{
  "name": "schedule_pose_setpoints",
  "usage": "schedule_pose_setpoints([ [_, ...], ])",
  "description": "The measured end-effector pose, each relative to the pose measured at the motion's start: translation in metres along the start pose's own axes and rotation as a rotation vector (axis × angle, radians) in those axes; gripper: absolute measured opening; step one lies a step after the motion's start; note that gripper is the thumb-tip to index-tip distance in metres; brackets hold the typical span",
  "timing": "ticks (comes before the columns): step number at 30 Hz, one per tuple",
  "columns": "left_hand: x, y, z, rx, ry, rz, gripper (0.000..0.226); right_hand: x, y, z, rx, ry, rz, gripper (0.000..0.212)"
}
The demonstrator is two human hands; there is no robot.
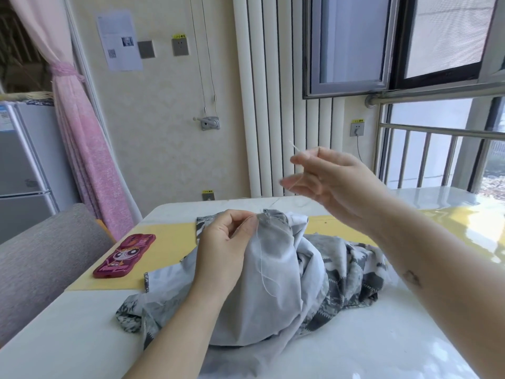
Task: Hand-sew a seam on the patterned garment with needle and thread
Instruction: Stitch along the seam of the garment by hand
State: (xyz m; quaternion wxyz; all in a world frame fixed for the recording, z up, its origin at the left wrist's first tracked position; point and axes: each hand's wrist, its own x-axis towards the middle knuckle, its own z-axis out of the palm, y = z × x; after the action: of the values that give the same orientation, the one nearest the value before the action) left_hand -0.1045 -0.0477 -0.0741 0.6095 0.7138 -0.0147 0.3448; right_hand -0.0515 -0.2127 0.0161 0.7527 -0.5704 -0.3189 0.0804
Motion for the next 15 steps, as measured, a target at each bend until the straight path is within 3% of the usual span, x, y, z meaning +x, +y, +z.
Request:
schedule_pose_setpoints([
  [2,0.001,0.0,0.002,0.018,0.004,-0.007,0.009,-0.001,-0.006,0.007,0.345,-0.044,-0.011,0.006],
  [4,0.004,0.001,0.003,0.029,0.02,-0.01,0.009,0.0,-0.009,0.007,0.384,-0.014,-0.032,0.01],
  [5,0.004,0.001,0.003,0.032,0.026,-0.015,0.009,0.001,-0.009,0.004,0.24,0.013,-0.052,0.011],
  [8,0.005,0.001,0.001,0.038,0.033,-0.019,0.007,0.002,0.002,-0.011,-0.655,0.048,-0.155,0.014],
  [10,0.004,0.001,0.001,0.036,0.038,-0.013,0.007,0.002,0.011,-0.021,-1.094,0.032,-0.203,0.015],
  [15,0.005,0.005,0.002,0.03,0.051,-0.007,0.008,0.006,0.012,-0.034,-1.518,0.04,-0.089,0.014],
])
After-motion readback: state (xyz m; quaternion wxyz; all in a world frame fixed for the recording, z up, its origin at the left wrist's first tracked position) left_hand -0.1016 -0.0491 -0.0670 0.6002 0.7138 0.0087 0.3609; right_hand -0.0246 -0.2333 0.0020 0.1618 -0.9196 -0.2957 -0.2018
